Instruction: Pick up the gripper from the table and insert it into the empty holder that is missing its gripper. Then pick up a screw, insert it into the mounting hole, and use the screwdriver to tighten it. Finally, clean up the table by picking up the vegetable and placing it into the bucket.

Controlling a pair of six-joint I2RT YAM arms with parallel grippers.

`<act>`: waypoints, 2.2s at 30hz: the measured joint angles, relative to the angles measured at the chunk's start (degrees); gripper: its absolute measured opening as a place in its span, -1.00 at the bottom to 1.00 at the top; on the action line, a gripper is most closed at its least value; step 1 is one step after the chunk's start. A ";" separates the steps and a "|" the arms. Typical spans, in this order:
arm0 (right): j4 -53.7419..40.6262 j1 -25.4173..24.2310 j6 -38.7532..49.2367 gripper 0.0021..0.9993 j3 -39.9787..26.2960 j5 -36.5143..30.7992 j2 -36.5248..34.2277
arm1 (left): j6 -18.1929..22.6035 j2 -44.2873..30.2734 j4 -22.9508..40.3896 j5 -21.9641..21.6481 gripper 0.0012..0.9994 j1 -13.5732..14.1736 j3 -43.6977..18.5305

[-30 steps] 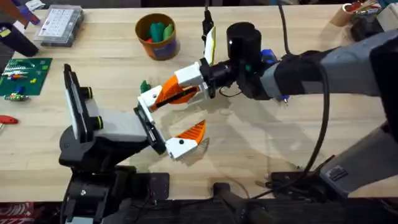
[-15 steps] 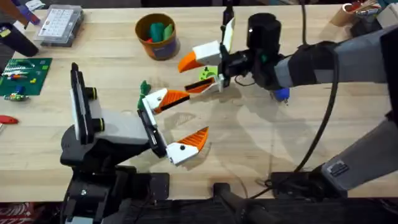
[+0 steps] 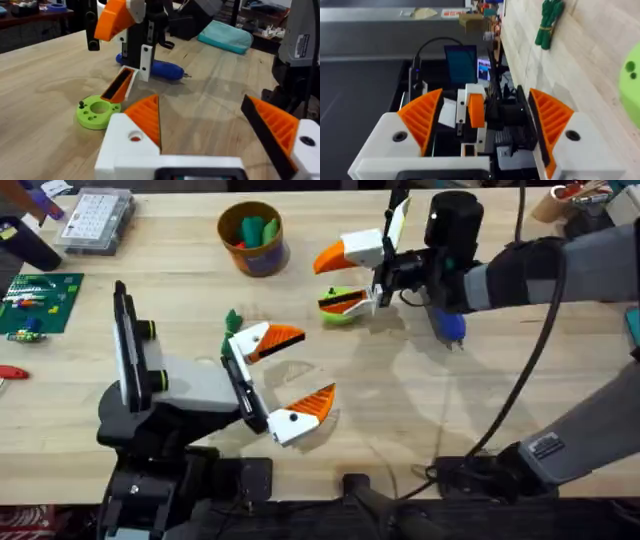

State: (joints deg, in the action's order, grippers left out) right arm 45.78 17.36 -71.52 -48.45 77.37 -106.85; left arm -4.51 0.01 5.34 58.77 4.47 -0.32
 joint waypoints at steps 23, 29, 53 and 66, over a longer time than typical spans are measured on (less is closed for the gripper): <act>-0.20 10.84 2.65 0.99 -0.02 4.53 0.00 | 0.00 0.00 0.00 0.02 0.97 0.00 0.00; -0.40 11.83 4.50 0.04 -0.04 4.34 0.00 | 0.00 0.00 0.00 0.02 0.97 0.00 0.00; -0.37 11.83 4.67 -0.78 -0.04 3.31 0.00 | -0.07 -0.02 0.02 -0.05 0.97 0.00 0.00; 0.04 12.75 4.41 -0.97 -0.17 1.00 0.00 | -0.68 0.00 -0.11 -1.56 0.97 -0.28 0.00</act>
State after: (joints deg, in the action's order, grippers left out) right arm 45.82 30.11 -67.11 -48.62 78.37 -106.85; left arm -5.19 0.01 5.23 57.21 4.19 -0.32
